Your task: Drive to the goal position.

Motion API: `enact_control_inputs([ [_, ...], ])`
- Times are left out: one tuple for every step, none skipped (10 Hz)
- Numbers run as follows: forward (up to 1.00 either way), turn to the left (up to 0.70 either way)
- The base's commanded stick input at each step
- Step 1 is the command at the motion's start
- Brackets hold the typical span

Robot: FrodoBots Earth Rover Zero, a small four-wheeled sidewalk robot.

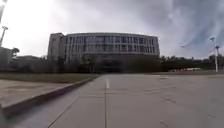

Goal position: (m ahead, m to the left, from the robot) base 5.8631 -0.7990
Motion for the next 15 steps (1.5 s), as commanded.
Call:
enact_control_inputs([
  [1.0, 0.0],
  [1.0, 0.0],
  [1.0, 0.0],
  [1.0, 0.0],
  [1.0, 0.0],
  [1.0, 0.0],
  [1.0, 0.0],
  [1.0, 0.0],
  [1.0, 0.0],
  [1.0, 0.0],
  [1.0, 0.0],
  [1.0, 0.0],
  [1.0, 0.0],
  [1.0, 0.0],
  [1.0, 0.0],
])
